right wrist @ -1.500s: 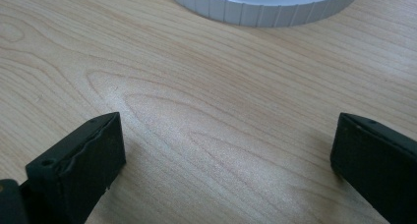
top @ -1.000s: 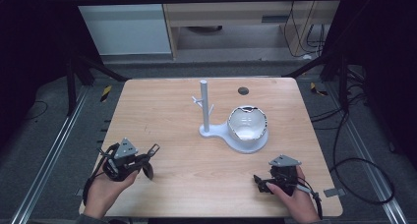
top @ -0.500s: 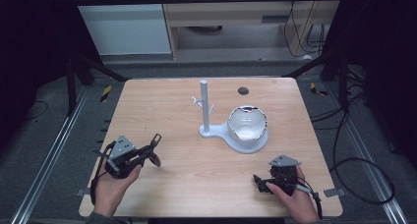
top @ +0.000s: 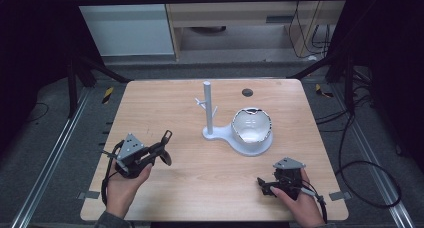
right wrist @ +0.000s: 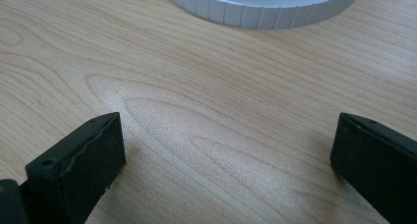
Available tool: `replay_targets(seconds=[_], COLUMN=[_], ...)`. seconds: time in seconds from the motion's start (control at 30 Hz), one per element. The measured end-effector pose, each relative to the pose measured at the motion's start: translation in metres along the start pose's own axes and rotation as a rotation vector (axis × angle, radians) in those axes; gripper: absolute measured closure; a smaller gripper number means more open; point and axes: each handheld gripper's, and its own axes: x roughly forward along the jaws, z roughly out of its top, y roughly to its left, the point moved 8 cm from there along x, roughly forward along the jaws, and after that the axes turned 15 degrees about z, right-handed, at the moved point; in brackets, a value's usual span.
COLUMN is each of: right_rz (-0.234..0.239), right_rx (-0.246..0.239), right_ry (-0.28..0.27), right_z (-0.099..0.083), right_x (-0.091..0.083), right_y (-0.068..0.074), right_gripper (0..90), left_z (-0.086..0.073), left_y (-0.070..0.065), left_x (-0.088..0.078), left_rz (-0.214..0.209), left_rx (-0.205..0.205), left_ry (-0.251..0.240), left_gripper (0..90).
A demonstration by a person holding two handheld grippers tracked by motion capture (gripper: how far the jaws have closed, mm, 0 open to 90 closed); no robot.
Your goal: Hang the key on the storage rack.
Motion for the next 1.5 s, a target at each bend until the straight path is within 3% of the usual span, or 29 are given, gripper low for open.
replay_targets(seconds=[0.3,0.63,0.9,1.03,1.13,1.5], right_rz=[0.001,0.004,0.003,0.001,0.003,0.003], right_rx=[0.005,0.001,-0.001,0.000,-0.001,0.000], right_ry=[0.000,-0.001,0.000,0.000,0.000,0.000], right_z=[0.000,0.001,0.001,0.001,0.001,0.001], right_x=[0.000,0.001,0.001,0.001,0.001,0.001], right_y=[0.000,0.001,0.000,0.000,0.000,0.000], right_gripper=[0.3,0.3,0.3,0.3,0.3,0.4], left_z=[0.018,0.038,0.062,0.077,0.085,0.094], left_y=[-0.013,-0.034,-0.037,-0.035,-0.037,-0.042], left_x=[0.003,0.014,0.023,0.032,0.039,0.057], left_rz=[-0.012,-0.027,-0.032,-0.008,0.004,0.025], left_rx=[-0.005,0.024,0.017,0.017,0.039,0.043], left_ry=[-0.036,-0.060,-0.075,-0.080,-0.079,-0.069], left_gripper=[80.2,80.2,80.1,80.1,80.1,80.1])
